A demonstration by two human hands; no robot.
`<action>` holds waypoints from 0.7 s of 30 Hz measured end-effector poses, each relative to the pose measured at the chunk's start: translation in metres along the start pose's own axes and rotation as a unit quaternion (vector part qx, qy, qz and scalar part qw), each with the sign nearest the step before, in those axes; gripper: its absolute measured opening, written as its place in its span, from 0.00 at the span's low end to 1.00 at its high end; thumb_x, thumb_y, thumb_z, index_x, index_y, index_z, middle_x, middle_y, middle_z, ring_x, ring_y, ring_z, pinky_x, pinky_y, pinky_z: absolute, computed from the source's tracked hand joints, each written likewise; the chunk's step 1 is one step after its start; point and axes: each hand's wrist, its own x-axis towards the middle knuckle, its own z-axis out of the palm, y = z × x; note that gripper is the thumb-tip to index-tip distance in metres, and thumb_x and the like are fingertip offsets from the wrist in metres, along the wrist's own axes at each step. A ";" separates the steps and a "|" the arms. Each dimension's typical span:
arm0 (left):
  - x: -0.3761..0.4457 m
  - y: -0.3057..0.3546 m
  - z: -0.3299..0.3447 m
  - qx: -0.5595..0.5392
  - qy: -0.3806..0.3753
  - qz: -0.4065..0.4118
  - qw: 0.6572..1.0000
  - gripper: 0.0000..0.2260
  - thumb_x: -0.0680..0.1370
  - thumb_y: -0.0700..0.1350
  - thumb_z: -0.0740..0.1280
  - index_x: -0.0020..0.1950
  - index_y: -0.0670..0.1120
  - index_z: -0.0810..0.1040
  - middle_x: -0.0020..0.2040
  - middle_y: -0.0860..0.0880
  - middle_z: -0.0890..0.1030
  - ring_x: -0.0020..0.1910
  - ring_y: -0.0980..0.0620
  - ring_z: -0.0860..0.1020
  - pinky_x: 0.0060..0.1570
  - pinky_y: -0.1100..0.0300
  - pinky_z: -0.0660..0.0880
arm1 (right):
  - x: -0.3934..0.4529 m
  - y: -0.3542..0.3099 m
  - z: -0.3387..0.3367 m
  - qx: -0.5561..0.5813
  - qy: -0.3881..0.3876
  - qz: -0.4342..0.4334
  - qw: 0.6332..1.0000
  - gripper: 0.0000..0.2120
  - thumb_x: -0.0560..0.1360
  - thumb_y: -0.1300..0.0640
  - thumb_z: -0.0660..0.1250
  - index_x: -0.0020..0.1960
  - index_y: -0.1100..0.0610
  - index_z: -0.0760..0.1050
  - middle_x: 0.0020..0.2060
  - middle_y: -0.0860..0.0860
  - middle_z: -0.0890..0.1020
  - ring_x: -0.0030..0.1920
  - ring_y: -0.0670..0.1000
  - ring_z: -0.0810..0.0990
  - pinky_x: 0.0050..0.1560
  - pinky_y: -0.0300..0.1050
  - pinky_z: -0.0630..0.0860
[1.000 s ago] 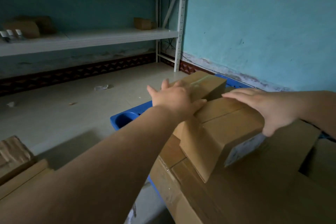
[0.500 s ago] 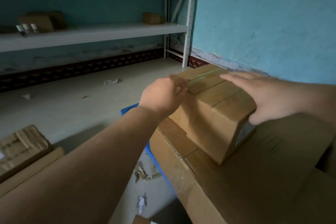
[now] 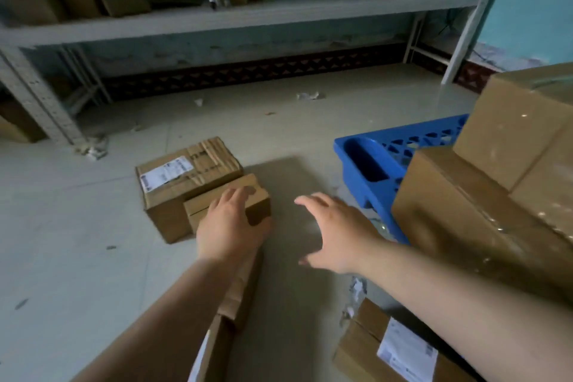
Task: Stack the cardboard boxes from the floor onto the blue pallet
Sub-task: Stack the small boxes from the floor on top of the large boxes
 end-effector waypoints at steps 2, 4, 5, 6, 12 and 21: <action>-0.016 -0.039 0.011 0.018 -0.059 -0.068 0.996 0.29 0.70 0.55 0.69 0.69 0.54 0.64 0.68 0.51 0.71 0.65 0.48 0.70 0.59 0.50 0.73 | 0.008 -0.013 0.029 -0.019 -0.055 0.000 0.998 0.43 0.67 0.43 0.72 0.74 0.48 0.51 0.72 0.47 0.59 0.70 0.53 0.62 0.64 0.51 0.67; -0.026 -0.067 0.026 0.050 -0.108 -0.111 0.987 0.33 0.70 0.59 0.69 0.71 0.55 0.60 0.70 0.51 0.68 0.66 0.47 0.68 0.62 0.49 0.70 | 0.018 -0.023 0.051 -0.043 -0.101 0.003 0.994 0.44 0.67 0.43 0.72 0.74 0.48 0.50 0.73 0.47 0.58 0.70 0.53 0.62 0.64 0.51 0.68; -0.029 -0.079 0.034 0.070 -0.128 -0.127 0.981 0.34 0.70 0.61 0.68 0.72 0.55 0.58 0.70 0.51 0.67 0.66 0.47 0.67 0.64 0.48 0.69 | 0.024 -0.028 0.061 -0.059 -0.120 0.006 0.991 0.45 0.67 0.43 0.72 0.74 0.49 0.50 0.73 0.48 0.58 0.70 0.54 0.63 0.63 0.51 0.68; -0.032 -0.087 0.042 0.091 -0.148 -0.140 0.975 0.35 0.70 0.62 0.66 0.72 0.54 0.56 0.71 0.50 0.66 0.67 0.46 0.66 0.66 0.47 0.66 | 0.029 -0.031 0.070 -0.072 -0.133 0.009 0.988 0.45 0.67 0.44 0.73 0.74 0.49 0.51 0.73 0.49 0.59 0.70 0.54 0.63 0.63 0.51 0.69; -0.039 -0.106 0.094 0.161 -0.245 -0.203 0.934 0.53 0.64 0.66 0.69 0.75 0.53 0.37 0.77 0.44 0.47 0.74 0.39 0.54 0.70 0.39 0.53 | 0.049 -0.037 0.116 -0.095 -0.188 0.044 0.977 0.45 0.67 0.47 0.73 0.75 0.50 0.51 0.74 0.50 0.57 0.72 0.56 0.59 0.66 0.53 0.67; -0.035 -0.106 0.093 0.129 -0.163 -0.062 0.976 0.46 0.63 0.66 0.68 0.73 0.57 0.47 0.71 0.47 0.58 0.67 0.43 0.62 0.66 0.49 0.64 | 0.057 -0.038 0.122 -0.103 -0.139 0.000 0.985 0.44 0.69 0.56 0.71 0.75 0.49 0.46 0.75 0.50 0.50 0.75 0.56 0.49 0.71 0.58 0.56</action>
